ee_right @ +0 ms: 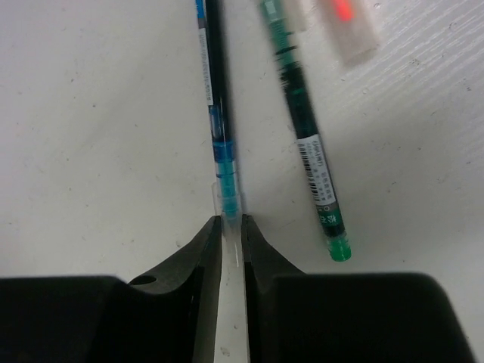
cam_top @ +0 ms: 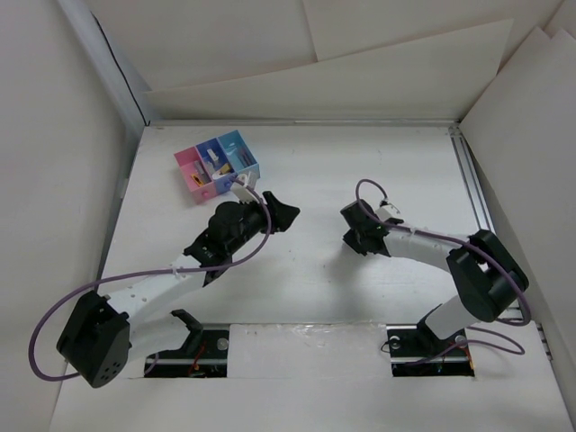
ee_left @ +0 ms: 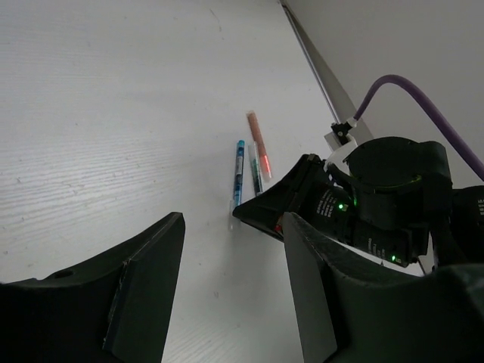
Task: Sort the stationery into containers
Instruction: Pick up the pen from the center of the board.
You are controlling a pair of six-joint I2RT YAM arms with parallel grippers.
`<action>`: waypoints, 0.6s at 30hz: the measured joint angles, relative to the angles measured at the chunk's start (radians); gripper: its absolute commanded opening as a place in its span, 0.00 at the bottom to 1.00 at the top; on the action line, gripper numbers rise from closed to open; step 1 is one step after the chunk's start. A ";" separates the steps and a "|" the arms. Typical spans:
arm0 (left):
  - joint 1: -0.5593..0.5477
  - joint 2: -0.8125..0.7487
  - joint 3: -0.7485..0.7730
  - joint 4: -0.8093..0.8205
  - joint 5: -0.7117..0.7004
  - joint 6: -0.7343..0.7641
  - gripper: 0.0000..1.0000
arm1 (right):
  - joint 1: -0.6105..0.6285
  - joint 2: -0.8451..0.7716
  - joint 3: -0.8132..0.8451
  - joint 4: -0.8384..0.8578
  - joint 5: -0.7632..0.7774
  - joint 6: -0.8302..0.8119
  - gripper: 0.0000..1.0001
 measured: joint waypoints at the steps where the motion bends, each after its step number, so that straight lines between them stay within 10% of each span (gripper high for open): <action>1: 0.000 0.004 0.000 0.000 -0.004 0.000 0.51 | 0.002 0.000 -0.001 0.003 0.000 -0.001 0.12; 18: 0.046 0.121 0.042 -0.055 -0.019 0.005 0.55 | 0.119 -0.084 -0.006 0.123 -0.008 -0.297 0.00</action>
